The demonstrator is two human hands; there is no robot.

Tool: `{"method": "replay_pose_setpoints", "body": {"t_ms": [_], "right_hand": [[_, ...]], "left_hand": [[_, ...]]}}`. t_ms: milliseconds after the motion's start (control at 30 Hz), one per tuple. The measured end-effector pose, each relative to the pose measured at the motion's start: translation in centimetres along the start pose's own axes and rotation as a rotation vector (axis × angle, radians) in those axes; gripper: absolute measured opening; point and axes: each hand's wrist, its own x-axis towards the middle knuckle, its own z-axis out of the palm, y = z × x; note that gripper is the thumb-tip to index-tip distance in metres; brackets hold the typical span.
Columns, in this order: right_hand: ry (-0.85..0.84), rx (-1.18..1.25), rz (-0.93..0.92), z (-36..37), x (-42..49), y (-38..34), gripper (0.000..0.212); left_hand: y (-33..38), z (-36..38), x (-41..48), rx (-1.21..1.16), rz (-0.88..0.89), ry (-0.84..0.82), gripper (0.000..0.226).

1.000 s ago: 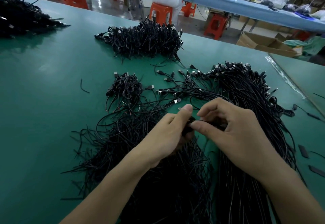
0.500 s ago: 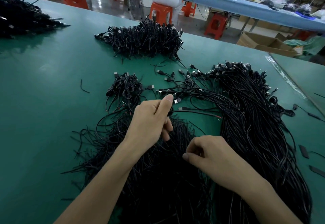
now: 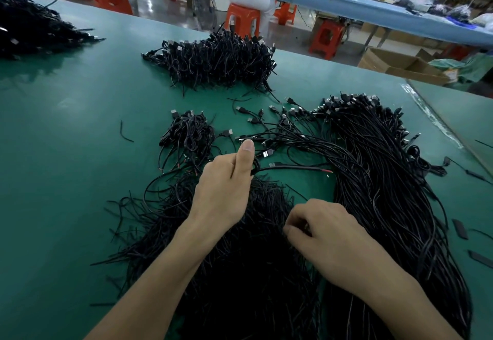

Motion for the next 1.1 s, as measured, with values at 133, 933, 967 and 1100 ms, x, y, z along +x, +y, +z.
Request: {"method": "replay_pose_setpoints", "body": {"t_ms": [133, 933, 967, 1100], "right_hand": [[0.026, 0.089, -0.001, -0.7, -0.5, -0.1, 0.019], [0.467, 0.938, -0.288, -1.4, 0.7, -2.1, 0.032], [0.462, 0.994, -0.285, -1.5, 0.6, -2.2, 0.026], [0.432, 1.077, -0.191, -1.5, 0.6, -2.0, 0.007]], "left_hand": [[0.2, -0.1, 0.0, -0.005, 0.003, 0.0, 0.066], [2.8, 0.9, -2.2, -0.506, 0.15, -0.28, 0.042], [2.8, 0.9, -2.2, -0.491, 0.165, -0.274, 0.043], [3.2, 0.5, -2.3, -0.498, 0.172, -0.264, 0.043]]}}
